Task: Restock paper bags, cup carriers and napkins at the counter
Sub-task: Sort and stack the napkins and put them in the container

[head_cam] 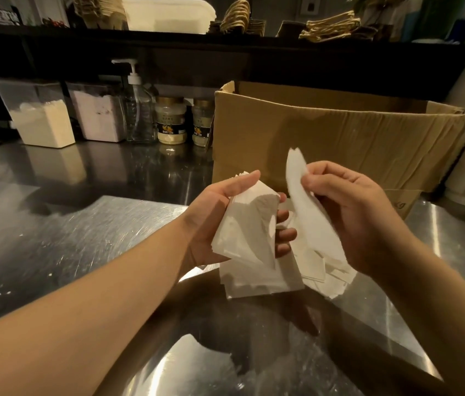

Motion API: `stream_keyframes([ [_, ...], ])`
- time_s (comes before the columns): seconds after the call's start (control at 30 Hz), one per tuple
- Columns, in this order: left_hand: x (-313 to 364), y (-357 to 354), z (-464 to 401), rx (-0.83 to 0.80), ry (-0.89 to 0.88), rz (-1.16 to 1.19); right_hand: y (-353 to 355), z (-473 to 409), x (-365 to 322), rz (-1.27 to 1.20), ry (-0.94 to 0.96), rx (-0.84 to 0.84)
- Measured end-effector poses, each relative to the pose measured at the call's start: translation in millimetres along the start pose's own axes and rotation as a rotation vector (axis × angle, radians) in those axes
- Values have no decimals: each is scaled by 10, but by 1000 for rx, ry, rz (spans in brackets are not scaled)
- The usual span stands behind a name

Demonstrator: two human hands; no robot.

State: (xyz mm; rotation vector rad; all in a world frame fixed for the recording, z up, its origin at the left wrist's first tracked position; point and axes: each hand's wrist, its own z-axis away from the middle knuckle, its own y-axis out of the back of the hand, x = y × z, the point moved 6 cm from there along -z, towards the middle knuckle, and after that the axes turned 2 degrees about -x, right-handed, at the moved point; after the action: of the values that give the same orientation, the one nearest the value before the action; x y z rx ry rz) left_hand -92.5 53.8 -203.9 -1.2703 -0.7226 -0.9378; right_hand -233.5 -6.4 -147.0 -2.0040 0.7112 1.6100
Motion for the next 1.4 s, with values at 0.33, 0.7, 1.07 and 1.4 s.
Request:
stream_keyframes([
  [0.33,35,-34,8,11,-24,-111,-68,-11,207,243,-32,184],
  [0.7,37,-31,7,-7,-43,73,-256,101,83,828,449,52],
  [1.07,80,88,-27,99,-92,115,-354,147,82,1073,739,31],
  [1.4,56,7,-17,12,-57,128,-162,66,-45,88,309,-81],
])
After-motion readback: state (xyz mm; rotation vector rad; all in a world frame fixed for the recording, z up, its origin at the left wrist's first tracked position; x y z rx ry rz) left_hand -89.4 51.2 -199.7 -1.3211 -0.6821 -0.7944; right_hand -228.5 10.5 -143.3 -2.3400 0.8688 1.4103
